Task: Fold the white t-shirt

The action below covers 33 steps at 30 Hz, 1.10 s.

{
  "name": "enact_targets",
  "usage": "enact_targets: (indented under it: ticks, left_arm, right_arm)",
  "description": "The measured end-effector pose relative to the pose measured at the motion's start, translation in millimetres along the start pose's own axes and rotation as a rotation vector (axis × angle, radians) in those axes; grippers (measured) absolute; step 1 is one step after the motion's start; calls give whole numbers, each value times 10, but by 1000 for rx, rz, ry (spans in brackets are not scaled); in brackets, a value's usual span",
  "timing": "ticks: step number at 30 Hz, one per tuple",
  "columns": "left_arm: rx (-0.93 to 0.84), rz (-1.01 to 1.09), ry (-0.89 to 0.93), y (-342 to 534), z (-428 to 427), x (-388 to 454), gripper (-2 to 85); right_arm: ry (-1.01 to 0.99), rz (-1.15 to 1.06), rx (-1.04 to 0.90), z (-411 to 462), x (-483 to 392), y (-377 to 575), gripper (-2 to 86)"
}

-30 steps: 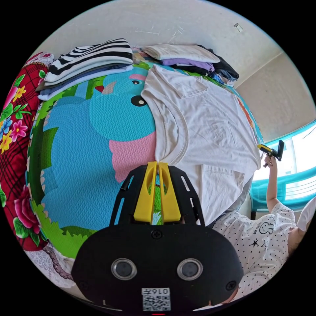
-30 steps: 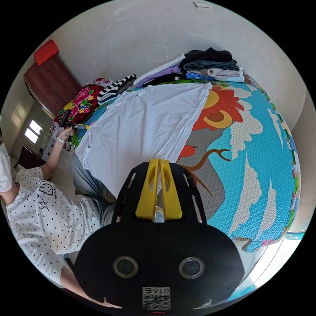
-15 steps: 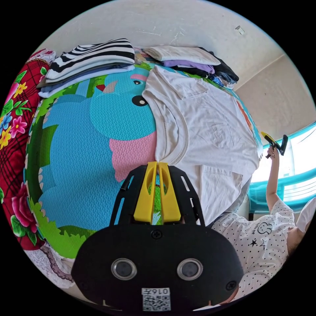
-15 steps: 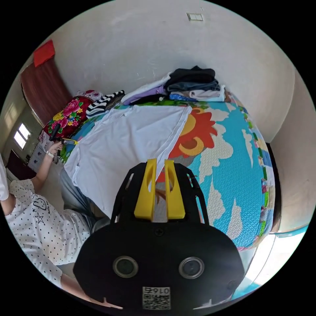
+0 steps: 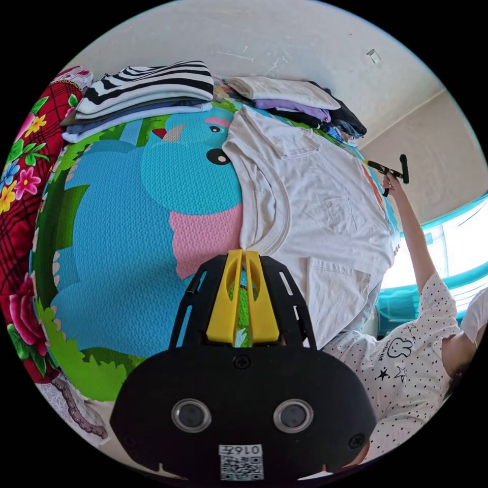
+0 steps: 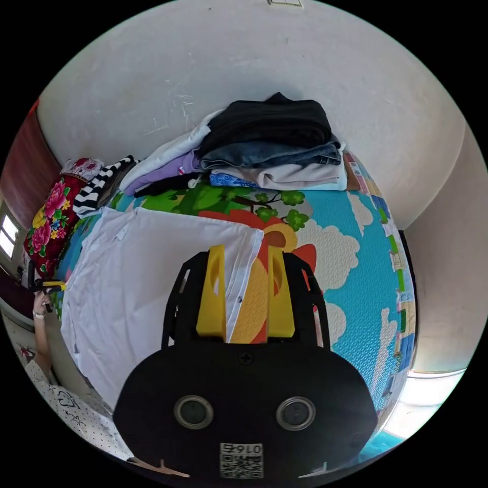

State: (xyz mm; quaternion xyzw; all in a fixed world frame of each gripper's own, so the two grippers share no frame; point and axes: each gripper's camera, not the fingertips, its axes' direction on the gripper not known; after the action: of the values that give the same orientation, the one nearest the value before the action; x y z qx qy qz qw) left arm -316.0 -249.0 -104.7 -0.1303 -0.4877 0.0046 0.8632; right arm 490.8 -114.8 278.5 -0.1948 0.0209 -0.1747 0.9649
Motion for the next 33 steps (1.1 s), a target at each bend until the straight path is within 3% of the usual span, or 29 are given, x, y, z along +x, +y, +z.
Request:
enact_targets:
  ticks: [3,8,16,20,24,33]
  left_arm:
    - [31,-6,27,104,-35,-32,-10]
    - [78,-42,44,303,-124,-60,-10]
    - [161,-117,13,746,-414,24,-9]
    - [163,-152,29,885,-530,-8,-7]
    - [256,-193,31,1260,-918,-45,-3]
    - [189,-79,276,1931,-962,634,53]
  right_arm:
    - [-61,-32,-97,293,-43,-198,110]
    - [11,-124,-82,416,-279,-391,8]
    - [141,-219,-41,625,-958,-765,6]
    - [276,-223,-124,707,-1225,-725,38]
    - [382,-190,-14,366,-1214,-338,49]
    - [5,-302,280,-956,-1364,1681,22]
